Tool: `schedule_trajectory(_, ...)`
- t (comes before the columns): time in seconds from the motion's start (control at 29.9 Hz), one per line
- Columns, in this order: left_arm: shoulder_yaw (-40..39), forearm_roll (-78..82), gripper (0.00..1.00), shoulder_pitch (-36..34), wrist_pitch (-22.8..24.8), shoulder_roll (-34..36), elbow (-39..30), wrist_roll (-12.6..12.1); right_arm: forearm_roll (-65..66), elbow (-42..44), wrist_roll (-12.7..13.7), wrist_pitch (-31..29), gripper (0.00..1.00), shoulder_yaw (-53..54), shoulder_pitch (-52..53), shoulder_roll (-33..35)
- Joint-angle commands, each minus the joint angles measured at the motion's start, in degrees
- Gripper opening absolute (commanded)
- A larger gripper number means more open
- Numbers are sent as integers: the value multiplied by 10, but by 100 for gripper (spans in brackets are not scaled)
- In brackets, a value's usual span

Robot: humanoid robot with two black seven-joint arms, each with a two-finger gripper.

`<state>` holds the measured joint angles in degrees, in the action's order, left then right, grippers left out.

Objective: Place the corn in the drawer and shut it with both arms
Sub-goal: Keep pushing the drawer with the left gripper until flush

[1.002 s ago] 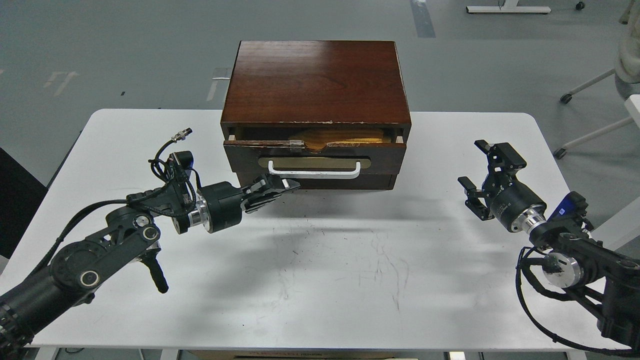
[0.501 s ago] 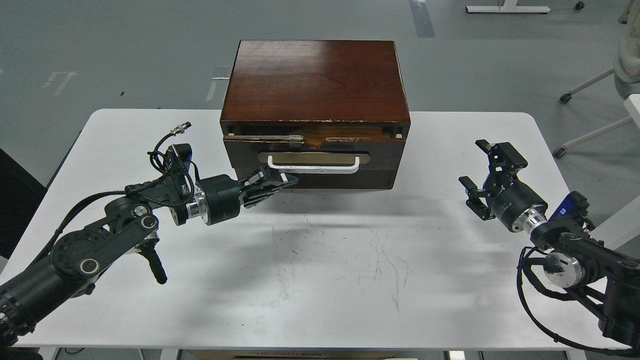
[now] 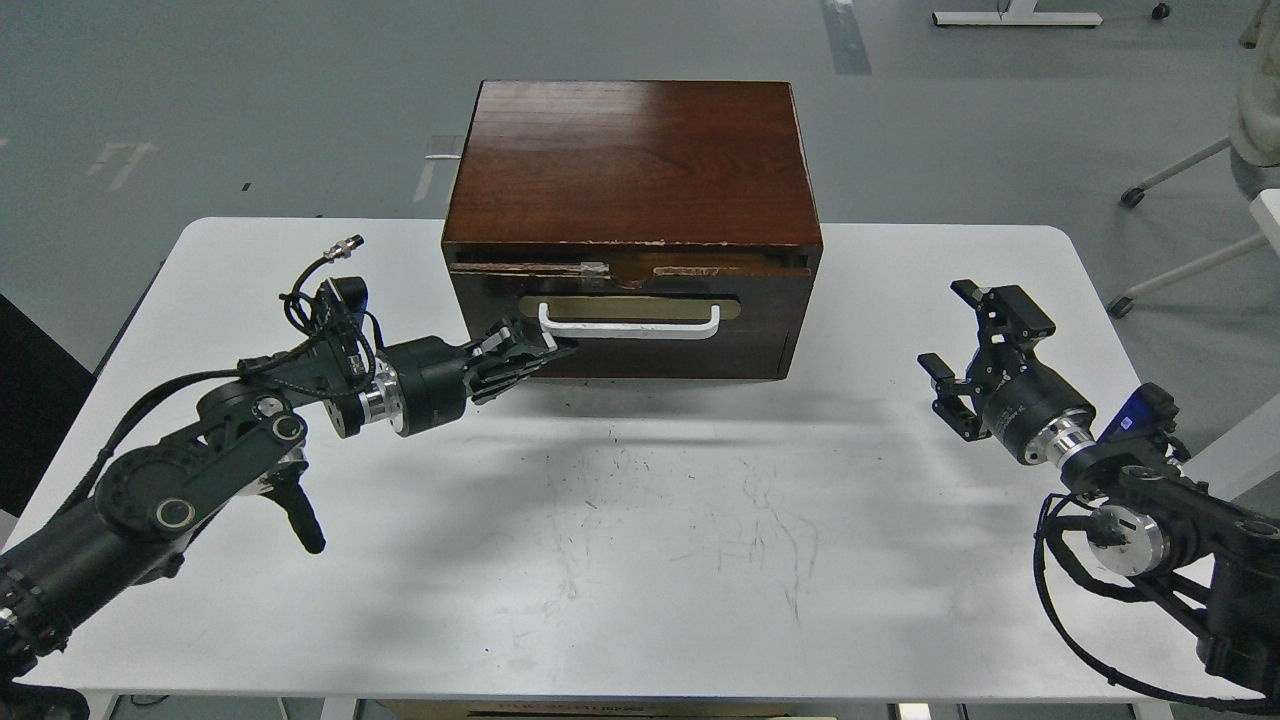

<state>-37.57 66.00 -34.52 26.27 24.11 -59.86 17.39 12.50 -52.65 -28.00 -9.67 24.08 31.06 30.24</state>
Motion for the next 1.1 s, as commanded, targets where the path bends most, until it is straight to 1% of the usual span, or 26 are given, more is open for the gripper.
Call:
schedule_trajectory(0.0,0,-9,0,-1,11,-4,3,1,1,0,0,0,100,0,0,0)
schedule_trajectory(0.2,-1,-11,0,-2,12,-5,7,1,1,0,0,0,100,0,0,0)
schedule_trajectory(0.5,2,-22,0,-24,15,-11,22,1,0,0,0,0,100,1,0,1)
schedule_trajectory(1.07,2,-29,0,-25,17,-10,40,2,0,0,0,0,100,2,-1,1)
